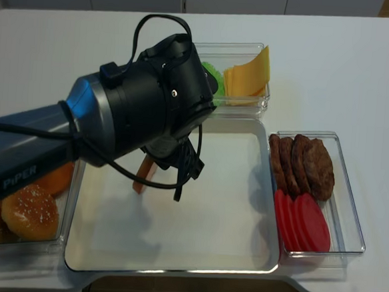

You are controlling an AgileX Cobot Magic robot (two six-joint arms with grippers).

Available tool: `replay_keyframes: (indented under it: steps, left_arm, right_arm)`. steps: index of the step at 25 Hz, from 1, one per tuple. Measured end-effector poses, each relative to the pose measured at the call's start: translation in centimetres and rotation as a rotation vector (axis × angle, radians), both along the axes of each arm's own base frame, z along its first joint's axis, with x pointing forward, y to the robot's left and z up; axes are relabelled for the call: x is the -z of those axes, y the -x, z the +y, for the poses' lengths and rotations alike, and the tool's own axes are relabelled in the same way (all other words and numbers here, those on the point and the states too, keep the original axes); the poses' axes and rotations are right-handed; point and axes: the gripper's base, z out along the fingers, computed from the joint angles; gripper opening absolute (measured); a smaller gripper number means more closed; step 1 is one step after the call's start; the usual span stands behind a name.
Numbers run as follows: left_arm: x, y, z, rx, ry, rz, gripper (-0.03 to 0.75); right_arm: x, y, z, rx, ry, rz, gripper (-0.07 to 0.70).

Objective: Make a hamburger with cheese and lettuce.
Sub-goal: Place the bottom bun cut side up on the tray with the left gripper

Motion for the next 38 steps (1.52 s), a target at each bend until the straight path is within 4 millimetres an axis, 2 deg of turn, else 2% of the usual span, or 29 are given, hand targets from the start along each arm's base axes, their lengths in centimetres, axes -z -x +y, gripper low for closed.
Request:
replay_keyframes:
  steps: [10, 16, 31, 34, 38]
  left_arm:
    - [0.1, -0.2, 0.0, -0.019, -0.001, -0.018, 0.118]
    - [1.9, -0.6, -0.8, -0.011, -0.039, 0.013, 0.118]
    - [2.1, -0.5, -1.1, 0.0, -0.031, 0.024, 0.118]
    - [2.1, -0.5, -1.1, 0.0, -0.03, 0.025, 0.127]
    - [2.3, -0.4, -1.2, -0.006, -0.016, 0.044, 0.193]
  right_arm:
    - [0.0, 0.0, 0.0, 0.0, 0.0, 0.0, 0.449]
    - [0.0, 0.0, 0.0, 0.0, 0.0, 0.0, 0.449]
    - [0.0, 0.0, 0.0, 0.0, 0.0, 0.0, 0.449]
    - [0.0, 0.0, 0.0, 0.0, 0.0, 0.0, 0.449]
    - [0.0, 0.0, 0.0, 0.0, 0.0, 0.0, 0.449]
